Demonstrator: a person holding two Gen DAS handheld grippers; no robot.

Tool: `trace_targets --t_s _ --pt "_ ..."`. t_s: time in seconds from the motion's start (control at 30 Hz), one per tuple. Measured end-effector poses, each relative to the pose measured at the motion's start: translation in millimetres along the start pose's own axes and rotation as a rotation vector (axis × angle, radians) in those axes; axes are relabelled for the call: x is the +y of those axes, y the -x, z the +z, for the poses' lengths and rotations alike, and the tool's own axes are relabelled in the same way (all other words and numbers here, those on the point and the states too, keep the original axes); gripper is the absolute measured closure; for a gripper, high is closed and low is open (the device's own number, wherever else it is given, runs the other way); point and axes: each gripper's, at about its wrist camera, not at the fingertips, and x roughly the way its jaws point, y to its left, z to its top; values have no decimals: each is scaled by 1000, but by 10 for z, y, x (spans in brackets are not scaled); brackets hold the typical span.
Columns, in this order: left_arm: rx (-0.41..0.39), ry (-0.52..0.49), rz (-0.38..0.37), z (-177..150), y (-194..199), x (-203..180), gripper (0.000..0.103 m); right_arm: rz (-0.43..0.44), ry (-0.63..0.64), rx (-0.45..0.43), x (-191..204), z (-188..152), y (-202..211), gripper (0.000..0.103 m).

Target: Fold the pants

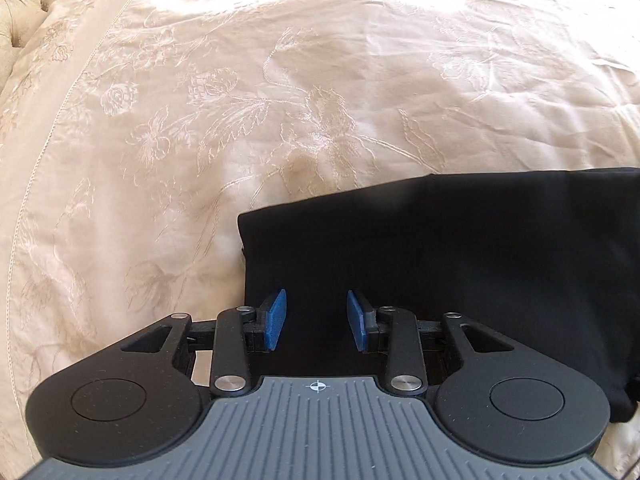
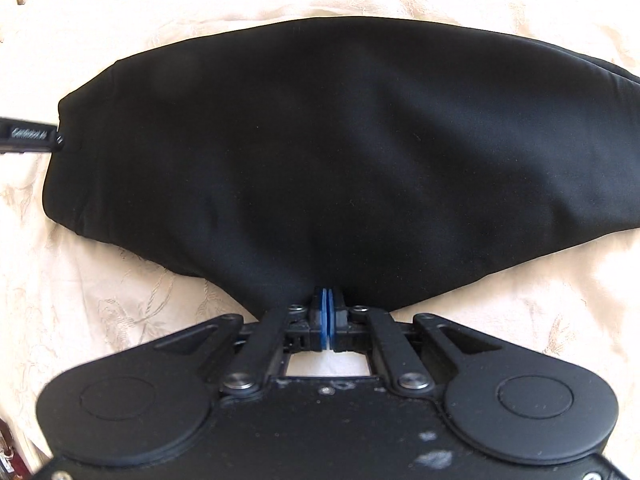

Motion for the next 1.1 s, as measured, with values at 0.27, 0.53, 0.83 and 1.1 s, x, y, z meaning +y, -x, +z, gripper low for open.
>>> trace_targets --t_s 0.27,0.53,0.83,1.1 --pt "49 -47 59 120 -302 -87 69 -31 36 12 117 2 -40 100" --pt "78 18 -16 -46 23 -193 70 -40 59 13 186 -15 -10 100" --pt "48 48 -120 -492 533 -510 69 -59 39 29 161 -4 40 96" --pt "42 63 -128 -866 790 -656 66 -76 -26 3 17 -137 310 81"
